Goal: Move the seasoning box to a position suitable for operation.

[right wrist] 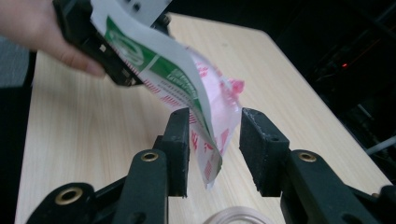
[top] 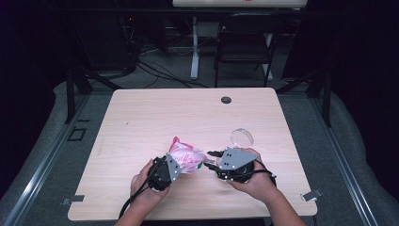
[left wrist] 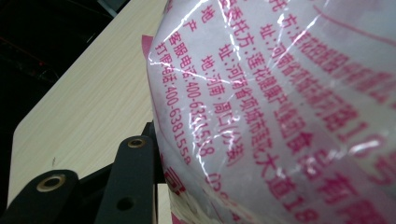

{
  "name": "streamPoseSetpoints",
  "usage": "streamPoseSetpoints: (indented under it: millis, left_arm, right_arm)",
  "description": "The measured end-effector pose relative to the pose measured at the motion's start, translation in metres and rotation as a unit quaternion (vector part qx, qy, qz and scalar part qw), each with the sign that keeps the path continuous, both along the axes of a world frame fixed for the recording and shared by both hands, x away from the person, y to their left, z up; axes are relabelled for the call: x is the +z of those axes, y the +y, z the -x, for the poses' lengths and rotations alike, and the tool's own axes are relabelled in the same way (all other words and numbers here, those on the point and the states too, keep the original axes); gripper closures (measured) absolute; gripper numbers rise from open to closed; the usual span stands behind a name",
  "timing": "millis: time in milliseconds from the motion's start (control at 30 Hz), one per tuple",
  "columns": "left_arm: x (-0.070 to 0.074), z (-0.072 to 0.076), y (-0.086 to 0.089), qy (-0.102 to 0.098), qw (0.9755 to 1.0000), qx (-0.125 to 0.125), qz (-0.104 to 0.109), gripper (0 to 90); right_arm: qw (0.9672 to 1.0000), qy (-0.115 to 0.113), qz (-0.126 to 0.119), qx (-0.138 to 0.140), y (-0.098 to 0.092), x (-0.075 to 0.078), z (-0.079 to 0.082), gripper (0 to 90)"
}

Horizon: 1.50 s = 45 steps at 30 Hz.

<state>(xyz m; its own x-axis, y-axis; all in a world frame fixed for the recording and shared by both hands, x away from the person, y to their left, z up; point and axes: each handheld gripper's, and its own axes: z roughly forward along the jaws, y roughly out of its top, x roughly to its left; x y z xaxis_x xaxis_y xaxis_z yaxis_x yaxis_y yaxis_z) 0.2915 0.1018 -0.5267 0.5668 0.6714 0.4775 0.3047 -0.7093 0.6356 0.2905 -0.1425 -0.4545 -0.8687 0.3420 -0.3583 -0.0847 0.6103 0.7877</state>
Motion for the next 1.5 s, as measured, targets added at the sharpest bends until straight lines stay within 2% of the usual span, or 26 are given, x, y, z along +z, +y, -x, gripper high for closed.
streamPoseSetpoints:
  millis: [67,267,300,433,833,933,1133,1300,1400,1500]
  left_arm:
    - [0.003,-0.003,-0.002,-0.004,1.0000,-0.004,-0.006,59.3]
    - [0.010,-0.012,-0.007,-0.003,0.9998,-0.011,-0.015,59.3]
    - [0.011,-0.013,-0.008,-0.002,0.9998,-0.011,-0.014,59.3]
    - [0.014,-0.016,-0.012,-0.005,0.9997,-0.015,-0.019,59.3]
    - [0.016,-0.022,-0.023,-0.008,0.9988,-0.025,-0.041,59.4]
    - [0.016,-0.023,-0.024,-0.008,0.9987,-0.025,-0.044,59.4]
    - [0.015,-0.024,-0.026,-0.009,0.9985,-0.020,-0.051,59.5]
    - [0.015,-0.025,-0.026,-0.014,0.9981,-0.022,-0.056,59.5]
    - [0.015,-0.024,-0.026,-0.015,0.9976,-0.022,-0.063,59.5]
    - [0.015,-0.024,-0.026,-0.016,0.9975,-0.023,-0.065,59.5]
  right_arm:
    - [0.9999,-0.003,0.016,0.003,0.001,0.002,-0.003,63.3]
    - [0.9994,-0.019,0.024,0.017,0.002,0.009,-0.008,58.1]
    - [0.9987,-0.034,0.036,0.015,0.003,0.010,-0.008,57.1]
    - [0.9974,-0.057,0.043,0.014,0.003,0.010,-0.006,57.3]
    - [0.9952,-0.077,0.055,0.023,0.000,0.008,-0.001,63.0]
    - [0.9951,-0.074,0.062,0.023,0.000,0.008,0.000,66.7]
    - [0.9966,-0.056,0.056,0.021,0.000,0.006,0.000,73.3]
    - [0.9963,-0.052,0.064,0.023,-0.001,0.006,0.000,82.0]
    - [0.9968,-0.046,0.061,0.022,-0.002,0.006,0.000,87.8]
    - [0.9973,-0.039,0.058,0.022,-0.003,0.006,0.000,89.1]
